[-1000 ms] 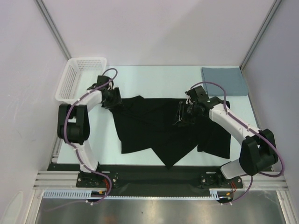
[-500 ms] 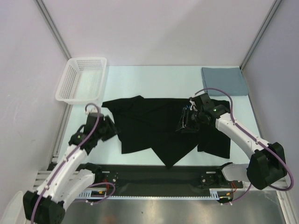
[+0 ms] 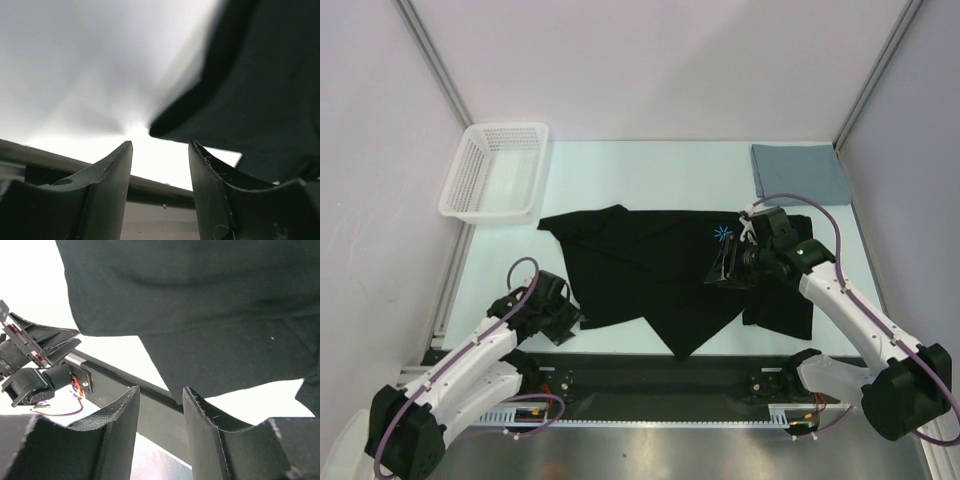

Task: Fold and stack the t-shirts
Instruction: Flatten the tshirt out

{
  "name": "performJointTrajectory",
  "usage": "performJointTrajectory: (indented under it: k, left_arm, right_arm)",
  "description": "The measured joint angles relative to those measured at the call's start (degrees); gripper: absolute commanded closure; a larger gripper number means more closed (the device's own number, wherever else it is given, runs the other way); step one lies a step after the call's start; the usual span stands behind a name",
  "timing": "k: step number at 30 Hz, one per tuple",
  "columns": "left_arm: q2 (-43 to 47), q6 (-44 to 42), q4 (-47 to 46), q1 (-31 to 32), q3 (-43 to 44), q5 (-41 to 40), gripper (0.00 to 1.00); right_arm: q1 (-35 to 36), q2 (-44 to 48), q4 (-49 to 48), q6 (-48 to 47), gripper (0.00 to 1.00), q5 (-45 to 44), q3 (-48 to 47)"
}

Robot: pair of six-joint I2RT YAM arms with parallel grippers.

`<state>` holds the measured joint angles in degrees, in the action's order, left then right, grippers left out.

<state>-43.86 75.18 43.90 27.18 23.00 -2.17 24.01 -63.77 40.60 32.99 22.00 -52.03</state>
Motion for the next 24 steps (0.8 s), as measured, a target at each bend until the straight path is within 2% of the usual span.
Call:
performJointTrajectory:
  k: [4, 11, 16, 20, 24]
  left_arm:
    - [-3.02, 2.49, 0.5, 0.74, 0.2, -1.68, 0.42]
    - [-9.22, 3.91, -1.4, 1.16, 1.16, -2.14, 0.41]
    - [-14.36, 4.2, -0.96, 1.2, 4.39, -2.4, 0.38]
    - [-18.08, 4.39, -1.2, 1.2, 5.66, -2.38, 0.38]
    - [-21.88, 5.57, -0.44, 1.27, 7.56, -2.1, 0.43]
  right_arm:
    - [-1.33, 0.52, 0.39, 0.02, 0.54, 0.24, 1.79]
    - [-3.74, 1.97, 1.11, 0.0, 0.54, 0.92, 2.51]
    - [-5.09, 2.69, 1.14, -0.02, 0.54, 1.03, 2.56]
    - [-5.62, 3.06, 1.11, -0.02, 0.54, 1.27, 3.45]
    - [-5.86, 3.06, 1.16, -0.02, 0.54, 1.42, 4.0]
